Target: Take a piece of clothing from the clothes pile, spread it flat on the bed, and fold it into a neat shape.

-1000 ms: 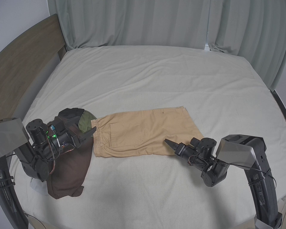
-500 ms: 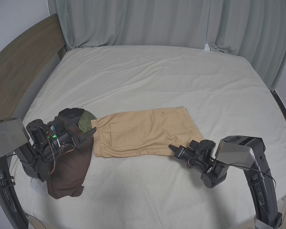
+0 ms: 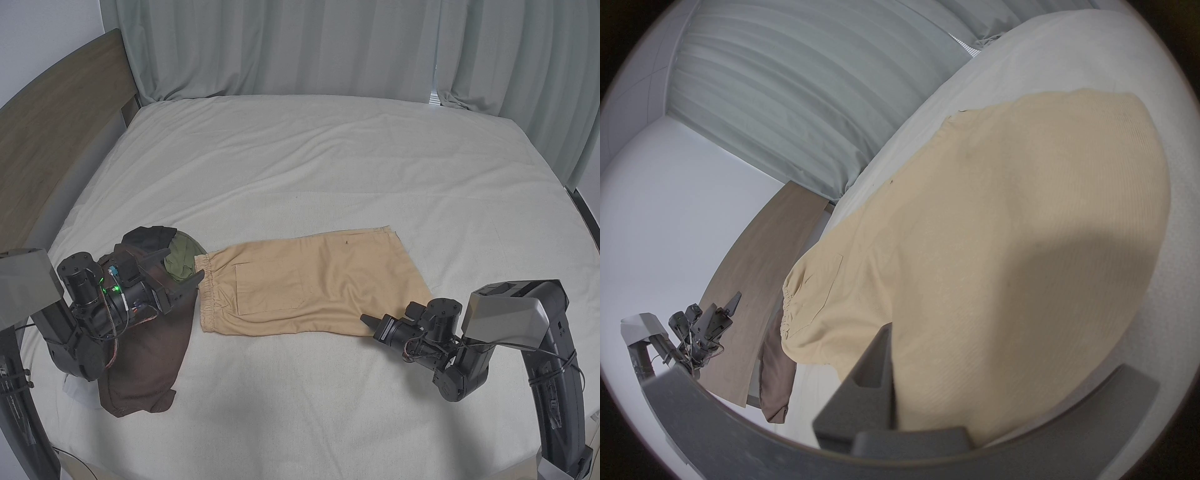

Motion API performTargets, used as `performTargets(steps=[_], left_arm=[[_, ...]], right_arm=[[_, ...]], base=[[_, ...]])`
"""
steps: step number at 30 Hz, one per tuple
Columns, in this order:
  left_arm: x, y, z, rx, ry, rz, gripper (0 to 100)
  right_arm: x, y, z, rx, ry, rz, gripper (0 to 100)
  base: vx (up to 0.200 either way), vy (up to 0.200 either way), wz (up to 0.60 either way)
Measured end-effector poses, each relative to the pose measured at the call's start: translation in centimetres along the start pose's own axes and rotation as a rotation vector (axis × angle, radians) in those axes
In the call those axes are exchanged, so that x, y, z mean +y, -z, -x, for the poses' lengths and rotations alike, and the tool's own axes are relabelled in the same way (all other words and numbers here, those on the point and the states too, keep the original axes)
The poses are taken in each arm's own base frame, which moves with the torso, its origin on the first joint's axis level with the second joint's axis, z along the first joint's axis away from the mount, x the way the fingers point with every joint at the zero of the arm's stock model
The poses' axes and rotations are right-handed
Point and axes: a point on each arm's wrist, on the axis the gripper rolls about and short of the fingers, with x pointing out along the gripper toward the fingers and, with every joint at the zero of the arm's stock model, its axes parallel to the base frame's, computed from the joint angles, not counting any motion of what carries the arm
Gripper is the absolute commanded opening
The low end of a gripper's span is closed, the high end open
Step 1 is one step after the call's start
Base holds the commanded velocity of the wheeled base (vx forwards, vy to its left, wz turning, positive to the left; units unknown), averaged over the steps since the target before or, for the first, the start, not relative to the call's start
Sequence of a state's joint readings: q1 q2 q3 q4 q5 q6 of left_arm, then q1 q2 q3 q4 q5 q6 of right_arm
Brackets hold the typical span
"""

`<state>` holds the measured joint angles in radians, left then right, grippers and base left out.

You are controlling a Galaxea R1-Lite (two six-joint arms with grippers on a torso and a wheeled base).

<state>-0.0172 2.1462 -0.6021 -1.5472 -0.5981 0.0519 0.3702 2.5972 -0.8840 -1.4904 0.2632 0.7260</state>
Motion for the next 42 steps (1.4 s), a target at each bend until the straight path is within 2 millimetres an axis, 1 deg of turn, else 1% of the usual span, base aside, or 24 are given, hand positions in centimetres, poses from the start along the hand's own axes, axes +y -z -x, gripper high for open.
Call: performTargets(steps=[6,13,14,15,20,26,28,32,36,41,42], left_arm=[[-0.1,0.1,-0.1,0.004,0.004,0.004,100],[-0.2,0.3,0.0,0.009,0.008,0.01,100],[-0.2,0.3,0.0,0.01,0.008,0.011,100],[-0.2,0.3,0.0,0.01,0.008,0.01,100],[-0.3,0.4,0.0,0.012,0.01,0.013,100],[-0.3,0.5,-0.1,0.016,0.017,0.016,100],[-0.3,0.7,-0.1,0.019,0.026,0.02,100],[-0.2,1.0,-0.3,0.023,0.029,0.037,100],[-0.3,1.2,-0.9,0.02,0.041,0.079,100],[-0.4,1.1,-1.0,0.018,0.045,0.109,100],[-0.4,1.1,-1.0,0.018,0.046,0.119,100]], right_arm=[[0.4,0.4,1.8,0.038,0.031,0.009,0],[1.2,1.1,5.1,0.086,0.081,0.021,0],[1.4,1.2,5.9,0.099,0.092,0.028,0],[1.5,1.3,6.1,0.102,0.096,0.029,0],[2.0,1.9,8.7,0.147,0.139,0.043,0],[2.2,2.3,10.6,0.188,0.169,0.062,0],[2.2,2.5,11.1,0.204,0.178,0.077,0],[2.2,2.7,11.4,0.213,0.185,0.077,0],[2.2,2.7,11.4,0.216,0.184,0.076,0],[2.3,2.7,11.4,0.216,0.183,0.076,0],[2.3,2.7,11.4,0.217,0.184,0.076,100]], base=[[0.0,0.0,0.0],[0.0,0.0,0.0],[0.0,0.0,0.0],[0.0,0.0,0.0],[0.0,0.0,0.0],[0.0,0.0,0.0],[0.0,0.0,0.0],[0.0,0.0,0.0],[0.0,0.0,0.0],[0.0,0.0,0.0],[0.0,0.0,0.0]])
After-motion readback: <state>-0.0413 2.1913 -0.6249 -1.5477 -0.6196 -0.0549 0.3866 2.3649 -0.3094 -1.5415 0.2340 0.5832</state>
